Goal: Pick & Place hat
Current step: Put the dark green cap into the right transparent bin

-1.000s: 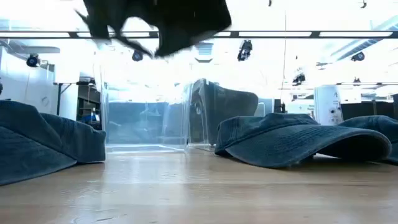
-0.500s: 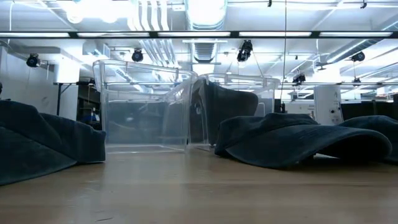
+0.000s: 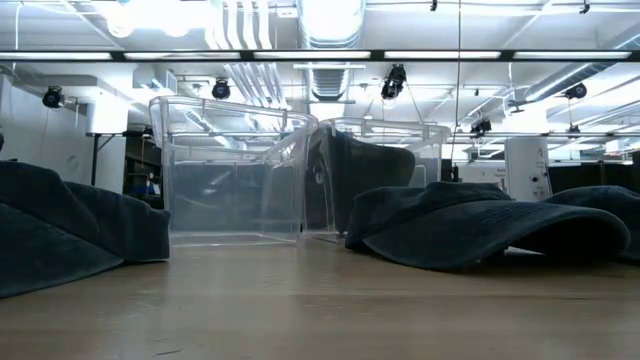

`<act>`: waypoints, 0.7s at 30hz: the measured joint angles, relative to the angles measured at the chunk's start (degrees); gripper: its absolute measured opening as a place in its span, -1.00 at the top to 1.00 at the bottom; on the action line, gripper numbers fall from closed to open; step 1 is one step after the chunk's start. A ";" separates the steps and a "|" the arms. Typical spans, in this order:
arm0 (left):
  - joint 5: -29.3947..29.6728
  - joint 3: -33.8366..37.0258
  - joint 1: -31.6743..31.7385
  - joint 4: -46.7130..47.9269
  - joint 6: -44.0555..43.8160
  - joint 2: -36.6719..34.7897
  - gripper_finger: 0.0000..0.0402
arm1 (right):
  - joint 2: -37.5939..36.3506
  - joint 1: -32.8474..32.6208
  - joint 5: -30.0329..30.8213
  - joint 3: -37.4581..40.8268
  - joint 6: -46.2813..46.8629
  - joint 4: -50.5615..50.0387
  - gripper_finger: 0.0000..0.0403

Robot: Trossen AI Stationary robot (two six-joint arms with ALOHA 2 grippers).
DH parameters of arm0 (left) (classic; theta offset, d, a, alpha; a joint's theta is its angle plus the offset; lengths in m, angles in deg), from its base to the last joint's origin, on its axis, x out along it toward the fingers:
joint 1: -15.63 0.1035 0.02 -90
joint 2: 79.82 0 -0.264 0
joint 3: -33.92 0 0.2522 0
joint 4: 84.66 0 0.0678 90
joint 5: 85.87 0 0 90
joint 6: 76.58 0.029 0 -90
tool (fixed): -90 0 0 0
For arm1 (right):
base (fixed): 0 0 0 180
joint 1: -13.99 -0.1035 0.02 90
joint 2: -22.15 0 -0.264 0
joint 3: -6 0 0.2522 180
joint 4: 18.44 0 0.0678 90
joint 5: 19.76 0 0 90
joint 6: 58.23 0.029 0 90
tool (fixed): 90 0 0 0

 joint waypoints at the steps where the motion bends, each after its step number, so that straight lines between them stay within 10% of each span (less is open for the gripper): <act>1: 0.00 0.05 -0.11 -0.09 0.00 1.44 0.20 | -0.01 0.12 -0.04 0.02 -1.11 1.80 0.95; 21: 3.54 0.16 -5.51 -43.62 -2.93 22.03 0.20 | 12.83 6.01 -21.51 0.13 -74.24 83.10 0.95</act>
